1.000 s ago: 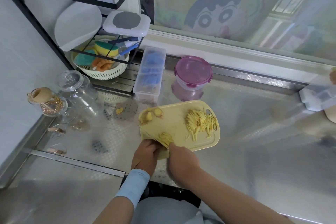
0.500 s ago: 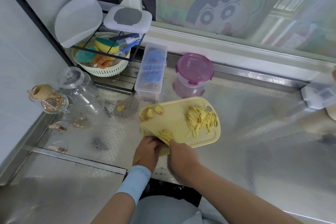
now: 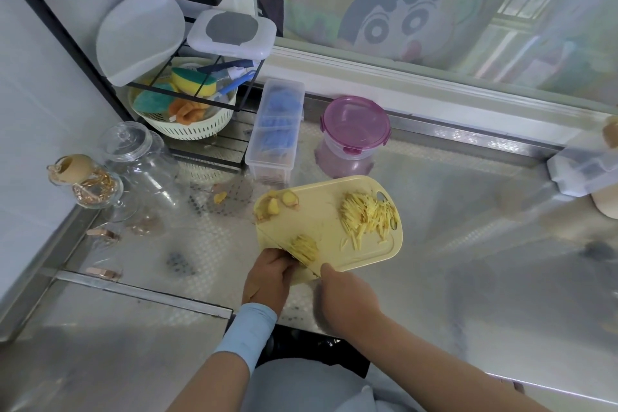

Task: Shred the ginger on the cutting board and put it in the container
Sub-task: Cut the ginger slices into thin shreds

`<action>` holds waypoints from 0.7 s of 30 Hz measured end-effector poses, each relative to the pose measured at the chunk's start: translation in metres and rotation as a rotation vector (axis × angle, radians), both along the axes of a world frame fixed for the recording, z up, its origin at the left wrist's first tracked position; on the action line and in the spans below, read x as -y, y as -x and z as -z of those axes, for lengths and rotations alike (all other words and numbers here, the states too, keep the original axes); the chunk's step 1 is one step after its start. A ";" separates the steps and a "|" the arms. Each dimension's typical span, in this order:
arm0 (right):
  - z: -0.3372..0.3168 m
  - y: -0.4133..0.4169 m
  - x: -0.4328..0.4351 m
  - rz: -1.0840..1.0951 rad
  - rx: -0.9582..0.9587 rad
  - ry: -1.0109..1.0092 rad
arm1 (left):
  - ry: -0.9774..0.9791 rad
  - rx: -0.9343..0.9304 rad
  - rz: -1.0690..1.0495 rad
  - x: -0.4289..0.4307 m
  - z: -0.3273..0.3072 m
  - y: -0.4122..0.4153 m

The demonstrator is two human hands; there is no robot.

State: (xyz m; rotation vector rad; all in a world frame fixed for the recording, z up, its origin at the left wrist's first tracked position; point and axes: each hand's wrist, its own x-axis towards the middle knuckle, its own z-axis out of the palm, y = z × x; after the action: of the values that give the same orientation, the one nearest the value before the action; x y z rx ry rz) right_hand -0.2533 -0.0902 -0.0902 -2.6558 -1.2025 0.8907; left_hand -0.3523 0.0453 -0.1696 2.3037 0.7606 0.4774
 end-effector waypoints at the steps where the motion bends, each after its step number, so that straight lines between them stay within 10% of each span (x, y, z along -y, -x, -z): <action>1: 0.001 0.000 0.001 0.004 0.001 0.001 | 0.003 0.007 0.003 0.000 0.000 0.000; 21: 0.009 0.002 -0.020 -0.010 0.013 -0.036 | -0.105 0.058 0.111 -0.009 0.002 0.001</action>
State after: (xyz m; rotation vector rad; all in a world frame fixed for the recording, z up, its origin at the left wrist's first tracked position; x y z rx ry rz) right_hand -0.2554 -0.0700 -0.0995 -2.6346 -1.2232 0.8463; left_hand -0.3538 0.0544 -0.1718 2.4030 0.5893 0.5425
